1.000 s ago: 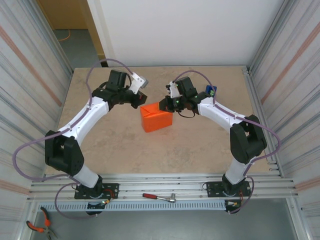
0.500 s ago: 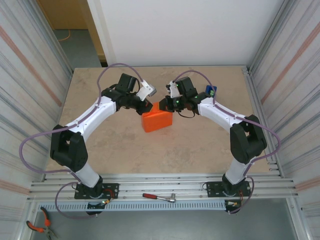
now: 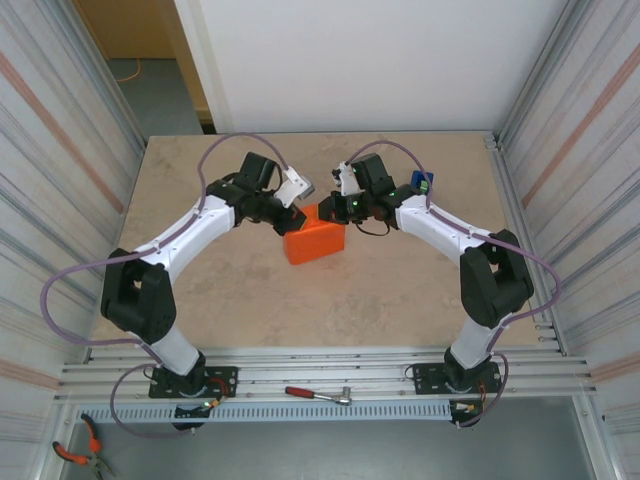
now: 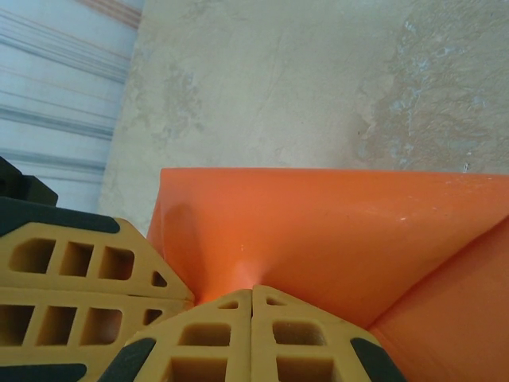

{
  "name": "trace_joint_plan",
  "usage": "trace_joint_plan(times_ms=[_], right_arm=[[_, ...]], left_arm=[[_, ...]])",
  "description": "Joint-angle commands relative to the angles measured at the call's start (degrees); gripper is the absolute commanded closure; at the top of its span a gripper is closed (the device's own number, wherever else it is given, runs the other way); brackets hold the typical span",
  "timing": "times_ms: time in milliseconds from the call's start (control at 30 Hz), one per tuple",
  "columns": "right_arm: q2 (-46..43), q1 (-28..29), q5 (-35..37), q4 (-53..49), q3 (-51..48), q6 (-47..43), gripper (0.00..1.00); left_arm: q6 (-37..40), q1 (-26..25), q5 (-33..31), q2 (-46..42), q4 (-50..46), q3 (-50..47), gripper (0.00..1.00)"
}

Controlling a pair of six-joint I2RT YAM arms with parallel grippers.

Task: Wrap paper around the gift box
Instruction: Adjust the gift box at the center of the table.

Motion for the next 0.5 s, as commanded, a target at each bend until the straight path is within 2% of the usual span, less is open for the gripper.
trace_joint_plan(times_ms=[0,233,467], right_arm=[[1.6,-0.3,2.4,-6.5,-2.8,-1.0,1.00],[0.2,-1.7,-0.1,-6.0,1.0,1.0,1.00],[-4.9,-7.6,-4.8,-3.0,4.7,5.0,1.00]], left_arm=[[1.7,-0.5,-0.7,0.0,-0.6,-1.0,1.00],[2.0,-0.6,-1.8,-0.5,-0.5,-2.8,1.00],[2.2,-0.6,-2.2,-0.5,-0.7,-3.5,1.00]])
